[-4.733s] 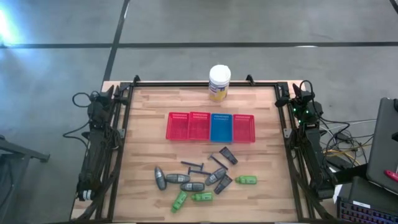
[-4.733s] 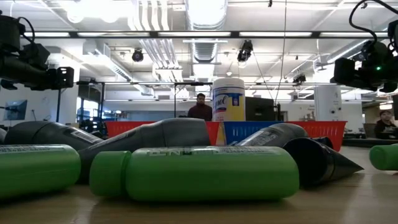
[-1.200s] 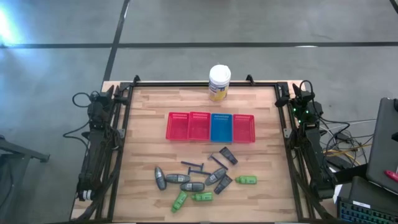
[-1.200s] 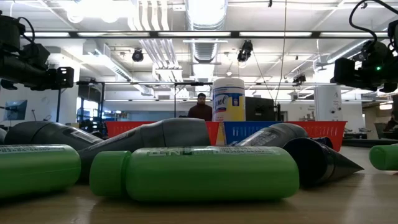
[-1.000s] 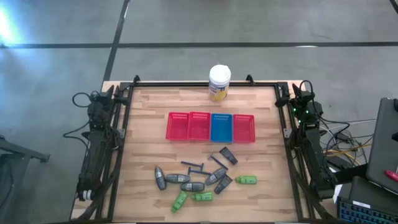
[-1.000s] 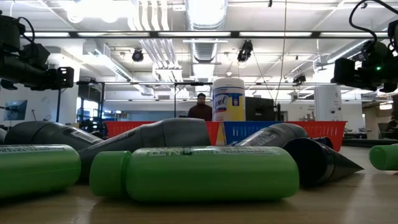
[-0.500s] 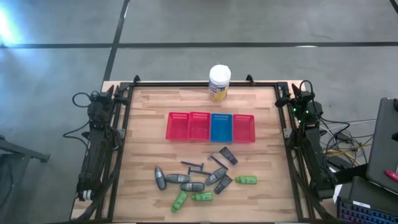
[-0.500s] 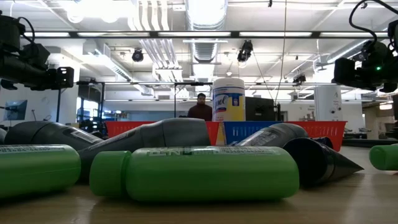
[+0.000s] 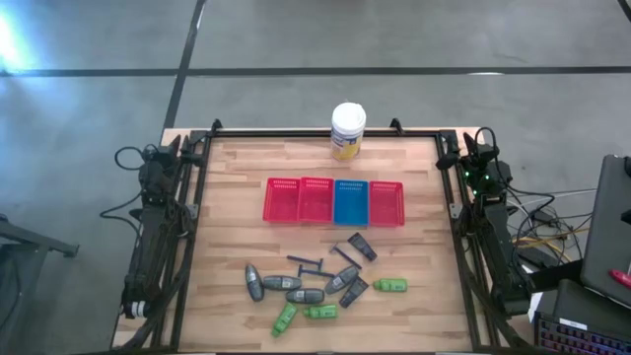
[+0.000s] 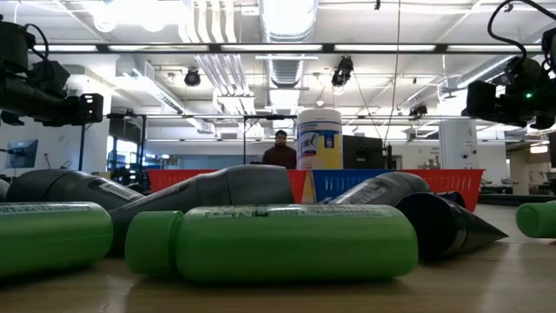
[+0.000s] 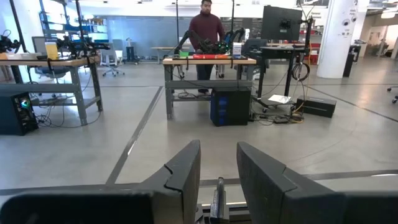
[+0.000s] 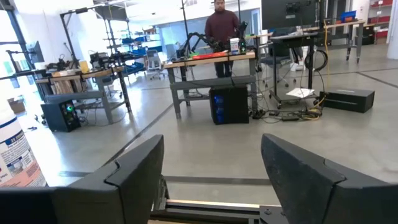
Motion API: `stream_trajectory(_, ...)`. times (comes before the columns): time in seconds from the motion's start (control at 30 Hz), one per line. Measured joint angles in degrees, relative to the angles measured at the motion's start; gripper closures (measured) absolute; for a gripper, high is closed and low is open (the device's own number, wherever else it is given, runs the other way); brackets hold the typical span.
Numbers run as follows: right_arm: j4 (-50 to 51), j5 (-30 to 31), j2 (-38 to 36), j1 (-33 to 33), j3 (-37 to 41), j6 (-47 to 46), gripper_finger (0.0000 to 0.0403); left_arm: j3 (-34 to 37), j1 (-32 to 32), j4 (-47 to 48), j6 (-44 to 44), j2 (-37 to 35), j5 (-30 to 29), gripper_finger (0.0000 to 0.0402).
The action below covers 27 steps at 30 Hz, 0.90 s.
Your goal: Pick & Place Travel size toiletries
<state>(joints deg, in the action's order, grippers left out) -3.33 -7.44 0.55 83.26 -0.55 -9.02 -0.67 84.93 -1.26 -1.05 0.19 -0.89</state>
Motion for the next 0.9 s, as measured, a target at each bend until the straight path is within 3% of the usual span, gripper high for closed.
stream_trajectory(0.9,0.00,0.02,0.01,0.00,-0.01,0.02,0.0046,0.00,0.00,0.00,0.00,0.02,-0.02,0.0291)
